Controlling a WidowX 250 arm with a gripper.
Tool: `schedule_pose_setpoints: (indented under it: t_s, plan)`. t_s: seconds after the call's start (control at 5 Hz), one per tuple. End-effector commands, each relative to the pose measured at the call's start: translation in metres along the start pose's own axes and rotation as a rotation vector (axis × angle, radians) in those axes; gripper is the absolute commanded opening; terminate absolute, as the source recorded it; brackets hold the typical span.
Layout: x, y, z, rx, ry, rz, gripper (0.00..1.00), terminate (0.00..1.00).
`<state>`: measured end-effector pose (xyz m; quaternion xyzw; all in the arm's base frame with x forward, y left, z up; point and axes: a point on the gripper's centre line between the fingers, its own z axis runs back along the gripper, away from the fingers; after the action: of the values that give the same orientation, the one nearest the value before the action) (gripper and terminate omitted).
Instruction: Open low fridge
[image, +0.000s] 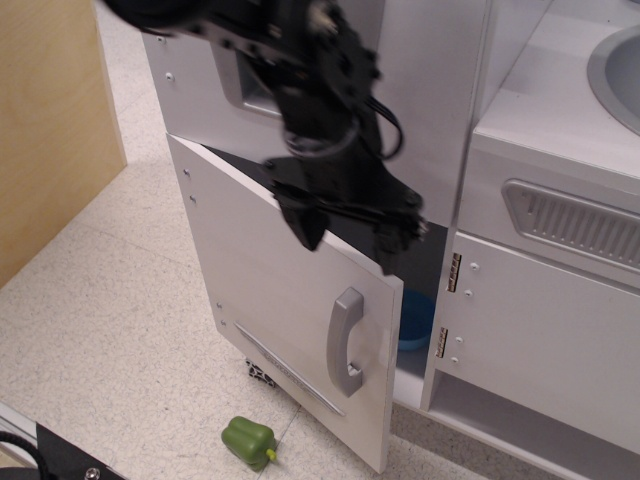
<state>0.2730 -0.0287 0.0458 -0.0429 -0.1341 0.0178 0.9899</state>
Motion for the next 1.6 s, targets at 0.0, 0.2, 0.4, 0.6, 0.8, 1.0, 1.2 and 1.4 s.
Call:
schedule_pose_setpoints:
  t_s: [0.0, 0.2, 0.4, 0.6, 0.8, 1.0, 1.2, 1.4]
  plan:
    - [0.024, -0.012, -0.016, -0.031, -0.132, -0.065, 1.0, 0.0]
    - [0.027, -0.014, -0.018, -0.06, -0.194, -0.124, 1.0, 0.0]
    - [0.028, -0.009, -0.031, 0.005, -0.144, -0.087, 1.0, 0.0]
    - [0.016, 0.001, -0.04, 0.094, -0.071, -0.064, 1.0, 0.0]
    - [-0.002, 0.018, -0.036, 0.138, 0.015, -0.018, 1.0, 0.0]
    - [-0.028, 0.049, -0.031, 0.151, 0.036, -0.028, 1.0, 0.0]
    - [-0.042, 0.078, -0.029, 0.132, 0.031, -0.018, 1.0, 0.0]
    - [-0.048, 0.106, -0.018, 0.125, 0.05, -0.034, 1.0, 0.0]
